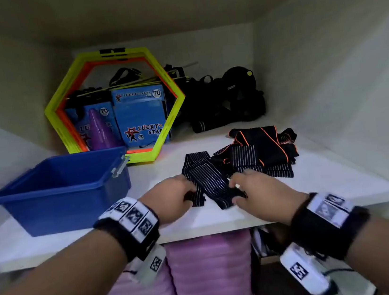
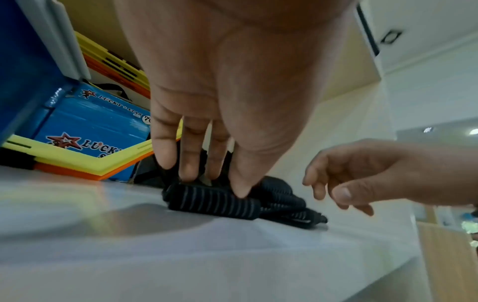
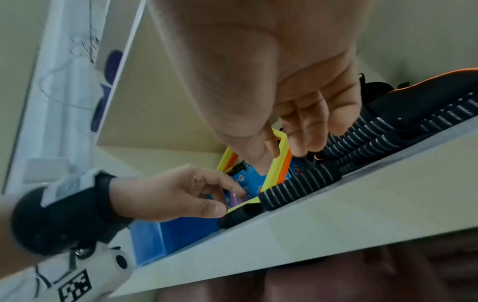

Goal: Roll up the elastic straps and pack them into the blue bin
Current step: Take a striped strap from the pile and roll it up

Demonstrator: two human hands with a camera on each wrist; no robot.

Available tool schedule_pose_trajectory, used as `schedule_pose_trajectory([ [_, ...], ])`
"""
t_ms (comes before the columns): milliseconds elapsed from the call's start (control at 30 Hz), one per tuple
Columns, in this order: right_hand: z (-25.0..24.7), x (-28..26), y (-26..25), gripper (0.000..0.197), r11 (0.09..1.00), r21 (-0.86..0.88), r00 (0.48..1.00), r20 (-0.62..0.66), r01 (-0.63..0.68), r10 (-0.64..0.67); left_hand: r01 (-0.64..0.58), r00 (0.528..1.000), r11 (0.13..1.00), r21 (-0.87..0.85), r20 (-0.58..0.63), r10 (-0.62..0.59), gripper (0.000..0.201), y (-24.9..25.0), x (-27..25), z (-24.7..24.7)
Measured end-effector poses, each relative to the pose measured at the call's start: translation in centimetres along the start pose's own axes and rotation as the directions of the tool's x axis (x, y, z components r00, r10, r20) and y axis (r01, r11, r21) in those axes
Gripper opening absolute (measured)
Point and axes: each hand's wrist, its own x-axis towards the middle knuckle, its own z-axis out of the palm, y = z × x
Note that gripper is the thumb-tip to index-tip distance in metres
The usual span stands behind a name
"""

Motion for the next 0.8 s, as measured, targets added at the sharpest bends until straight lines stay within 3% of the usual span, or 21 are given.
schedule_pose_trajectory([
  [67, 0.1, 0.8, -0.1, 0.042, 0.996, -0.047, 0.992, 0.101, -0.069, 0.074, 0.024, 0.996, 0.998, 0.055, 0.086, -0.029, 0.023, 0.3, 0.6, 0.2],
  [133, 0.5, 1.4, 0.0, 0.028, 0.992, -0.081, 0.976, 0.188, -0.096, 0.11, 0.064, 0.99, 0.994, 0.084, 0.123, -0.074, 0.011, 0.7, 0.9, 0.4],
  [200, 0.5, 1.7, 0.4, 0.012, 0.993, 0.003, 0.981, 0.159, -0.115, 0.113, 0.107, 0.99, 0.994, 0.038, 0.09, -0.11, 0.015, 0.3, 1.2, 0.6],
  [300, -0.2, 1.7, 0.9, 0.014, 0.973, 0.205, 0.993, -0.015, -0.109, 0.115, 0.125, 0.987, 0.982, -0.141, -0.085, -0.138, 0.012, -0.1, 0.9, -0.2],
  [367, -1.1, 1.3, 0.8, 0.003, 0.896, 0.437, 0.984, -0.105, -0.082, 0.142, 0.133, 0.958, 0.917, -0.376, -0.188, -0.216, 0.014, 0.2, 0.5, -1.0],
  [433, -1.5, 0.8, 0.4, 0.019, 0.748, 0.664, 0.979, -0.141, -0.017, 0.147, 0.105, 0.927, 0.799, -0.592, -0.232, -0.294, 0.018, 0.9, 0.0, -1.6],
  [533, -1.8, 0.6, -0.4, 0.026, 0.61, 0.791, 0.974, -0.173, 0.05, 0.144, 0.047, 0.923, 0.665, -0.746, -0.222, -0.314, 0.02, 2.2, -0.7, -2.4],
  [600, -1.8, 0.6, -0.9, 0.029, 0.563, 0.822, 0.971, -0.193, 0.083, 0.139, 0.042, 0.942, 0.587, -0.809, -0.163, -0.293, 0.049, 2.7, -1.1, -2.5],
  [667, -1.7, 0.8, -1.2, 0.027, 0.53, 0.84, 0.969, -0.211, 0.113, 0.127, 0.053, 0.953, 0.586, -0.809, -0.135, -0.272, 0.071, 3.0, -1.3, -2.5],
  [700, -1.7, 0.7, -1.5, 0.022, 0.503, 0.856, 0.972, -0.202, 0.115, 0.123, 0.058, 0.953, 0.61, -0.79, -0.138, -0.269, 0.07, 3.1, -1.3, -2.5],
  [800, -1.7, 0.5, -1.7, 0.033, 0.449, 0.885, 0.98, -0.179, 0.122, 0.087, 0.039, 0.935, 0.634, -0.772, -0.195, -0.295, 0.04, 3.3, -1.1, -2.5],
])
